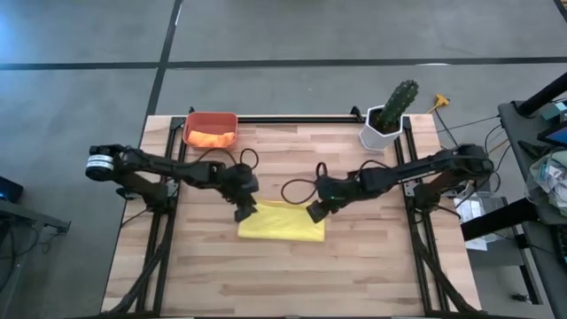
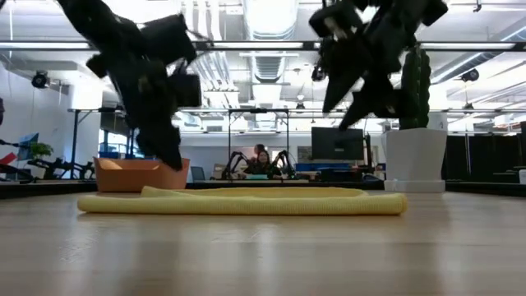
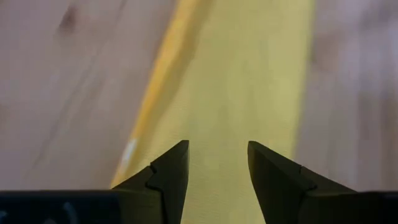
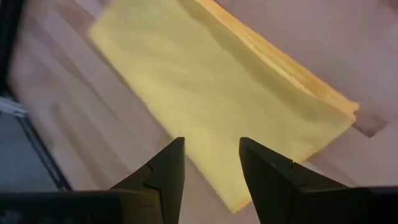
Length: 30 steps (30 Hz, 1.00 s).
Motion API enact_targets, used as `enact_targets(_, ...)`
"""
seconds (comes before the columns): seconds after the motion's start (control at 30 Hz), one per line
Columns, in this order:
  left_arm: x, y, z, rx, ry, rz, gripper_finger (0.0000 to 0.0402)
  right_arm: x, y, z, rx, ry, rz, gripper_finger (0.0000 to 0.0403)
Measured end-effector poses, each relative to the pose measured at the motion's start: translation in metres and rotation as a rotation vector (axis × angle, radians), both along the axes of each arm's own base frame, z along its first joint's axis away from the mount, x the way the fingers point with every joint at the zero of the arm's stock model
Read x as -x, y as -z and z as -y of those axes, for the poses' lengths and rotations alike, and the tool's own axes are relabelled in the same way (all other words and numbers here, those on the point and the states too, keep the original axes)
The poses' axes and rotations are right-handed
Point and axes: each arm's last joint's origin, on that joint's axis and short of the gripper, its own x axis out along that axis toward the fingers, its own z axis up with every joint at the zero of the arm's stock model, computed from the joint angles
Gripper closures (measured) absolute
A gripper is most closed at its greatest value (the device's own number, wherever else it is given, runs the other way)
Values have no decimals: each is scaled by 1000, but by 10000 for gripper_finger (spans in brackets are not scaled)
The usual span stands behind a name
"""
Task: Roll microfiber towels into tight, uniform cylinder then place into a basket
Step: Roll the yellow towel
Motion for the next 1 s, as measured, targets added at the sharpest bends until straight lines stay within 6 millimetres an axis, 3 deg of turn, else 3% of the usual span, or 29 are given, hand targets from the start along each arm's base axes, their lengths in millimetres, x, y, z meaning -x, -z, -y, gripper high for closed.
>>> enact_targets(0.33, -3, 25, -7, 14, -25, -97, 253, -14, 49, -4, -74, -5, -180, 254)
enact_targets(0.63, -2, 39, -7, 31, -24, -161, 253, -20, 73, 5, -7, -78, -238, 255)
enact_targets(0.8, 3, 32, -6, 44, -37, -167, 253, -24, 82, 25, 41, -95, -247, 255)
enact_targets(1.0, 11, 28, -3, 119, -118, -228, 253, -24, 82, 67, 147, -85, -242, 255)
